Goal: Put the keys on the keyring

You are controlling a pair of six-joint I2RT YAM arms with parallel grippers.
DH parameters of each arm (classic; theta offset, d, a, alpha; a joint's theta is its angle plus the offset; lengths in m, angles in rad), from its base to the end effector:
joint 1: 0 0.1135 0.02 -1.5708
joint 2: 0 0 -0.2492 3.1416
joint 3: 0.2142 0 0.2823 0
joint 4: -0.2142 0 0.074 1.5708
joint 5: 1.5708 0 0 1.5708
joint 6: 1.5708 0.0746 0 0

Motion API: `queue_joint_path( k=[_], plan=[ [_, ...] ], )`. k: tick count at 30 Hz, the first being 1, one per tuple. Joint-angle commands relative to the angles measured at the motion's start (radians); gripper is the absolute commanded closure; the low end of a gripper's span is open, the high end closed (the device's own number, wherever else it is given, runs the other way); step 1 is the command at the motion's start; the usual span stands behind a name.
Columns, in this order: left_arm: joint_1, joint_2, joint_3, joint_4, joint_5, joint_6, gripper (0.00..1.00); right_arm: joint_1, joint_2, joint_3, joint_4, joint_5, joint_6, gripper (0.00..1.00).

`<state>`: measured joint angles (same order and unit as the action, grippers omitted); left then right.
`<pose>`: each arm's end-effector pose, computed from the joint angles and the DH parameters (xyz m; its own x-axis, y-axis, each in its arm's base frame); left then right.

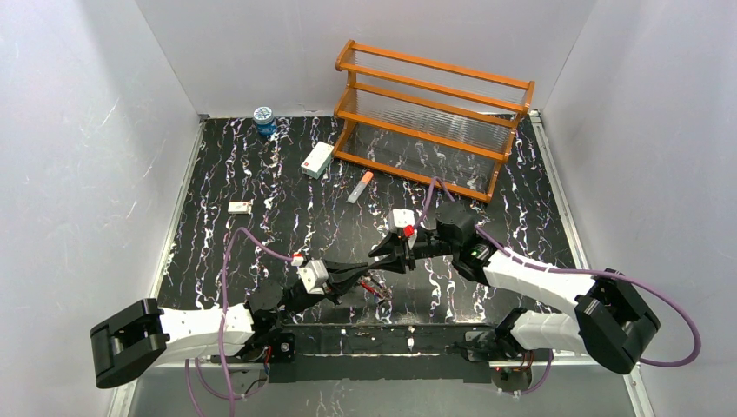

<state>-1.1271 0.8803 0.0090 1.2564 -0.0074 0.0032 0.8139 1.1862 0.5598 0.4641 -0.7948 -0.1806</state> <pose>0.0960 -0.2007 0.1890 0.1641 -0.3379 -0.9268 0.8997 0.4365 0.0002 0.1740 0.2617 0.2110 0.0692 -0.1100 -0.9915 -0.9966 -0.0517 -0.0638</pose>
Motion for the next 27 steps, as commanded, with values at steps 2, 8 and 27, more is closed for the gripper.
queue_joint_path(
  k=[2,8,27],
  plan=[
    [0.004,0.003,-0.057,0.074,-0.021,0.004,1.00,0.004,-0.010,-0.025,0.082,0.009,0.026,0.59],
    [0.004,0.079,-0.081,0.074,-0.044,0.003,1.00,0.004,-0.025,-0.055,0.063,0.049,0.012,0.56],
    [0.004,0.188,-0.110,0.051,-0.201,-0.311,1.00,0.004,0.011,-0.107,0.077,0.041,0.021,0.57]
  ],
)
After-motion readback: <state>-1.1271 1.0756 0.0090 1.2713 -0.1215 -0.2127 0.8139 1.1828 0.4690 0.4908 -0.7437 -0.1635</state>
